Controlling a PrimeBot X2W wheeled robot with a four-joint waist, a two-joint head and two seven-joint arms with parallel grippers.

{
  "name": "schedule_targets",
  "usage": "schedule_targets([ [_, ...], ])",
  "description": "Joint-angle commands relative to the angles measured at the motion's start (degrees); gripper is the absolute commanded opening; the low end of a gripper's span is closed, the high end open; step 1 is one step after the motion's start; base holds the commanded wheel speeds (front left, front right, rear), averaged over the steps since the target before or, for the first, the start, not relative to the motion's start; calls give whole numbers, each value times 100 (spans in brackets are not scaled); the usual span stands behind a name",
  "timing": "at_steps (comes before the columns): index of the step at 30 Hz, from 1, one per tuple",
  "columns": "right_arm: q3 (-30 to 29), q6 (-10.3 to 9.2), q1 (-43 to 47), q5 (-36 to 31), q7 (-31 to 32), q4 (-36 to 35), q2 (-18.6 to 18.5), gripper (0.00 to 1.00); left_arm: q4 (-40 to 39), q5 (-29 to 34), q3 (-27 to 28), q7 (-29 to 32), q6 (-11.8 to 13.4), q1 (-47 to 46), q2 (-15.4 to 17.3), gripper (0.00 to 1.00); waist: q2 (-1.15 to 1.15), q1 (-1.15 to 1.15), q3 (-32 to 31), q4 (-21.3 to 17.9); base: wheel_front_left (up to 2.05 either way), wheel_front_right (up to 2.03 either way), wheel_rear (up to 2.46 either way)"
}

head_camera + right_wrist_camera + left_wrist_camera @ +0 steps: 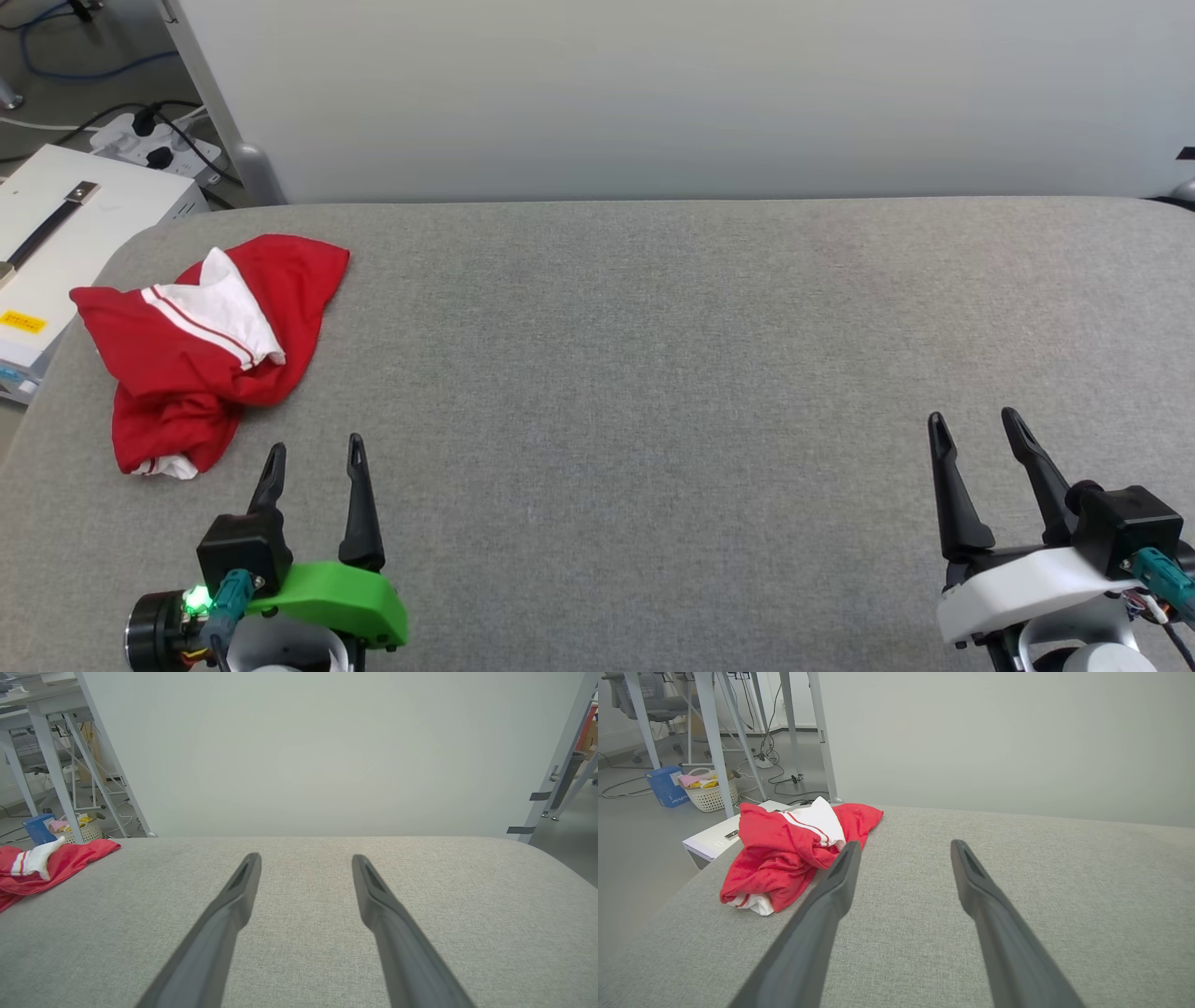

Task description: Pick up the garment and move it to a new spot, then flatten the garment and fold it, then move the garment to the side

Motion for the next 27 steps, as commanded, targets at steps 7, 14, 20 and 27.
schedule_targets([
  [7, 1, -3, 129, 81, -152, 20, 6, 100, 93, -63, 47, -133, 55, -15, -17, 100, 0, 0, -24, 131, 0, 0, 0],
  [14, 196, -3, 134, 11, -256, -53, 7, 100, 143, -184, 231, -239, 81, -48, -19, 100, 0, 0, 58, 564, 0, 0, 0],
  [20, 340, -3, 109, -66, -326, -99, 7, 100, 187, -311, 393, -310, 90, -71, -20, 100, 0, 0, 137, 977, 0, 0, 0],
  [27, 526, -4, 129, -125, -432, -149, -31, 100, 284, -515, 552, -417, 98, -16, -22, 100, 0, 0, 167, 1663, 0, 0, 0],
])
